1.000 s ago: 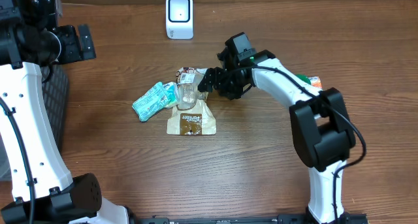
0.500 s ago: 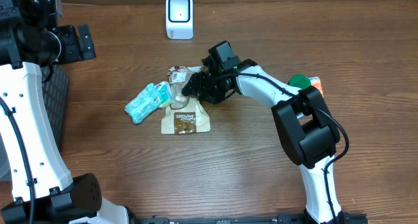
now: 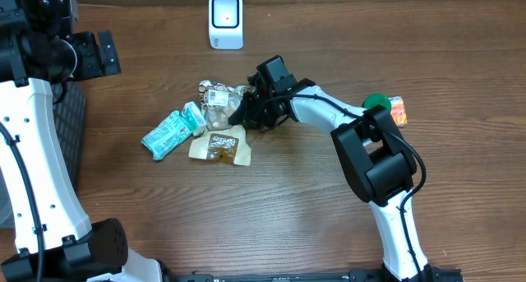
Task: Scan the item barcode
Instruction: 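Lift the snack bag and hold it at the scanner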
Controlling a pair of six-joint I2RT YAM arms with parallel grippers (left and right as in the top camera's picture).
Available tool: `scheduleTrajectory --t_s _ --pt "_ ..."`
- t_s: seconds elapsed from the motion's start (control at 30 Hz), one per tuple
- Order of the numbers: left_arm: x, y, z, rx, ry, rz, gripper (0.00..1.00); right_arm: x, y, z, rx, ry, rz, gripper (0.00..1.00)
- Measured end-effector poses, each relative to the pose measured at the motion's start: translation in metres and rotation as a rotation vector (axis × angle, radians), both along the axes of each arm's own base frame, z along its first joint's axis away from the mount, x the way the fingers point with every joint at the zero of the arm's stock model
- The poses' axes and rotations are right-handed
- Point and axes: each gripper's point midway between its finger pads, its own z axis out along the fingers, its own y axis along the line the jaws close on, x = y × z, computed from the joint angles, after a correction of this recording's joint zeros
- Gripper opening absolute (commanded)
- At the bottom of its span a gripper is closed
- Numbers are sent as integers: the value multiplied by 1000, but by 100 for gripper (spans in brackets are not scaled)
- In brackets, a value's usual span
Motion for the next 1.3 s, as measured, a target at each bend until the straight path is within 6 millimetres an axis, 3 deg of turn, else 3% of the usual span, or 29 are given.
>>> scheduleTrajectory --t_s 0.17,0.37,0.53,0.7,0.83,1.0,1.13,1.3 --pt "0 0 0 0 0 0 100 -1 -6 2 36 8 38 4" --pt "0 0 0 0 0 0 99 -8 -27 3 30 23 86 4" --pt "0 0 0 0 0 0 100 -14 -44 22 -29 -41 131 4" --pt "0 0 0 0 0 0 99 -12 -54 74 -60 -189 169 4" --pt "0 0 0 0 0 0 99 -13 -57 139 -31 -356 192 4" --pt "0 0 0 0 0 0 100 -22 -61 201 10 -502 199 4" --pt "0 0 0 0 0 0 100 -32 -67 241 35 -593 199 4" --pt "0 0 0 0 0 0 99 -40 -75 265 28 -657 195 4"
